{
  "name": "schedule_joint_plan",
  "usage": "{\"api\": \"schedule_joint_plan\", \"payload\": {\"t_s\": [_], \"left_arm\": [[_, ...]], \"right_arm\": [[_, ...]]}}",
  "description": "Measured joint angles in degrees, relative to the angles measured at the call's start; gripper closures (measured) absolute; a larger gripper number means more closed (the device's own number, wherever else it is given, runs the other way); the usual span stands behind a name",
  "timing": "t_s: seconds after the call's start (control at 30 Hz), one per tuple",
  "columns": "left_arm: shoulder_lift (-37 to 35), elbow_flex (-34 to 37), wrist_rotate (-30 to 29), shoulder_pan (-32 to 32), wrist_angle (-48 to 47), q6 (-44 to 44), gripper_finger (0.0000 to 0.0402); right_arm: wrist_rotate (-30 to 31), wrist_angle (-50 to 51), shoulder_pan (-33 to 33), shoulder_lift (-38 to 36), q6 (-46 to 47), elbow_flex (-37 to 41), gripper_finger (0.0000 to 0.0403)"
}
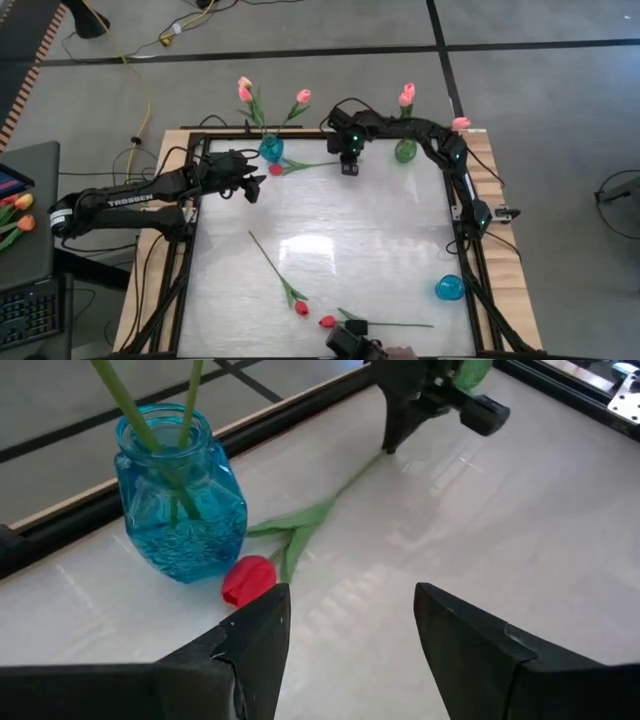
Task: Sort flowers into vase by color
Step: Put the top center red tulip into the bottom blue vase
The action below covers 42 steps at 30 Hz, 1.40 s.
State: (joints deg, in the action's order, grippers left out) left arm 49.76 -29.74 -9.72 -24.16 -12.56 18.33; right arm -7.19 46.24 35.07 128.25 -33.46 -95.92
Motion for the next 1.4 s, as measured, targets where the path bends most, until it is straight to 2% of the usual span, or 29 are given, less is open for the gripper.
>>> {"api": "schedule_joint_plan", "payload": {"t_s": [0.07,0.2,0.53,0.7,0.93,1.17,1.3,1.4], "left_arm": [[0.00,0.00,0.37,0.00,0.00,0.00,0.0201],[0.00,0.00,2.05,0.00,0.00,-0.02,0.0201],[-0.04,0.00,9.12,0.00,1.54,-3.69,0.0200],[-0.98,0.02,16.77,0.00,7.73,-4.57,0.0200],[-6.34,0.02,21.60,-0.01,15.60,-3.70,0.0201],[-11.28,0.02,28.64,0.23,21.48,1.16,0.0200],[-11.50,0.02,27.36,3.42,21.19,5.86,0.0200],[-9.73,0.02,21.18,9.03,23.09,7.96,0.0200]], "right_arm": [[0.51,-0.09,-0.94,-0.56,-1.07,0.07,0.0387],[1.33,-0.18,-2.86,-2.30,-1.35,0.30,0.0381],[-4.01,8.22,-7.79,-11.25,-2.60,0.39,0.0388],[-7.05,8.44,-9.36,-16.77,2.67,0.24,0.0388],[-6.81,10.28,-10.62,-23.50,10.74,0.24,0.0388],[-6.54,12.29,-10.68,-30.33,18.04,0.24,0.0388],[-6.57,12.15,-10.62,-35.67,18.41,1.53,0.0388],[-6.66,11.01,-10.66,-40.67,18.45,4.46,0.0388]]}}
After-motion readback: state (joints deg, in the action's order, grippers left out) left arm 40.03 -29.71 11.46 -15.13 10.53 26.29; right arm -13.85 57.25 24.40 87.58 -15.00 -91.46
